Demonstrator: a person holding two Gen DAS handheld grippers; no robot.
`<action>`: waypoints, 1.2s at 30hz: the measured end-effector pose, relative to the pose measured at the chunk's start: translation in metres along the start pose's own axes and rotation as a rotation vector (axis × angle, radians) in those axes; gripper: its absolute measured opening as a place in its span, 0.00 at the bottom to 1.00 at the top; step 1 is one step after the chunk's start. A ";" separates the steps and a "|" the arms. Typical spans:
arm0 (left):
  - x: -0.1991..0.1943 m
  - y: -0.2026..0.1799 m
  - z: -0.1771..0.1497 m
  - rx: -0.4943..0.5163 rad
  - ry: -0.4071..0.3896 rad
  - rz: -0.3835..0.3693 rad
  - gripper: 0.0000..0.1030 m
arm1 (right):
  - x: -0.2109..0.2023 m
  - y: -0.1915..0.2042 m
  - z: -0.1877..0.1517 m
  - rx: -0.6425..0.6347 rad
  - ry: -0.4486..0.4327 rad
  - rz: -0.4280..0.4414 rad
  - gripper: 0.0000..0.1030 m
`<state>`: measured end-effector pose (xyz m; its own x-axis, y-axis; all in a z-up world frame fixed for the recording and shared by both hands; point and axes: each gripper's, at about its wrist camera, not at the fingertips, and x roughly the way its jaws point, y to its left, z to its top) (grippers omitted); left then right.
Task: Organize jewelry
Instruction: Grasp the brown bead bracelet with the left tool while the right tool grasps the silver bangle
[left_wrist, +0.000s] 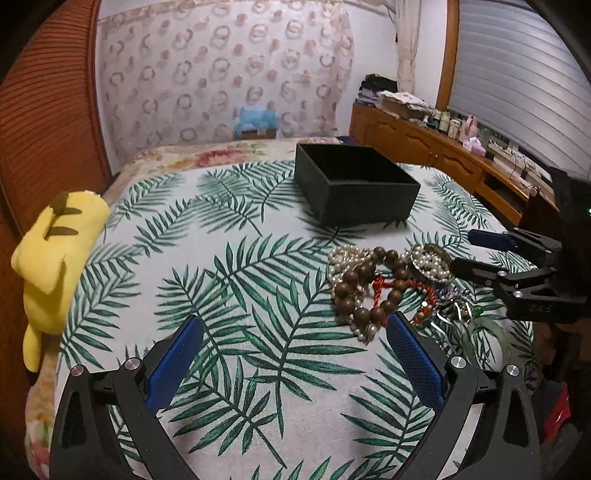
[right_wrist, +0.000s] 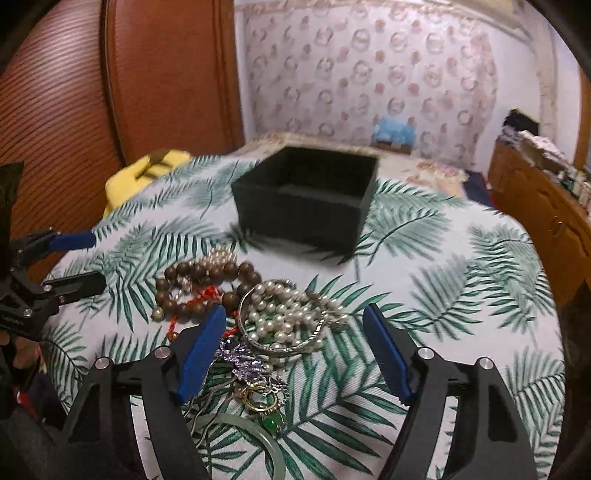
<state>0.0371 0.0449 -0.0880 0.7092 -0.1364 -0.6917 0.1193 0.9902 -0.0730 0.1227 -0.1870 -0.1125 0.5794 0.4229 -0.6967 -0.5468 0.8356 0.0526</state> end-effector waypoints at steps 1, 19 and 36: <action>0.003 0.001 0.000 -0.002 0.007 -0.002 0.93 | 0.006 0.001 0.001 -0.004 0.020 0.009 0.71; 0.031 -0.006 0.009 -0.009 0.075 -0.130 0.60 | 0.032 0.005 0.009 -0.071 0.113 0.023 0.61; 0.065 -0.021 0.029 0.006 0.126 -0.213 0.12 | 0.001 -0.003 0.008 -0.040 0.036 0.045 0.61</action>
<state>0.1005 0.0145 -0.1104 0.5757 -0.3364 -0.7452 0.2608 0.9394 -0.2225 0.1299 -0.1862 -0.1080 0.5321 0.4460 -0.7197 -0.5960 0.8010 0.0558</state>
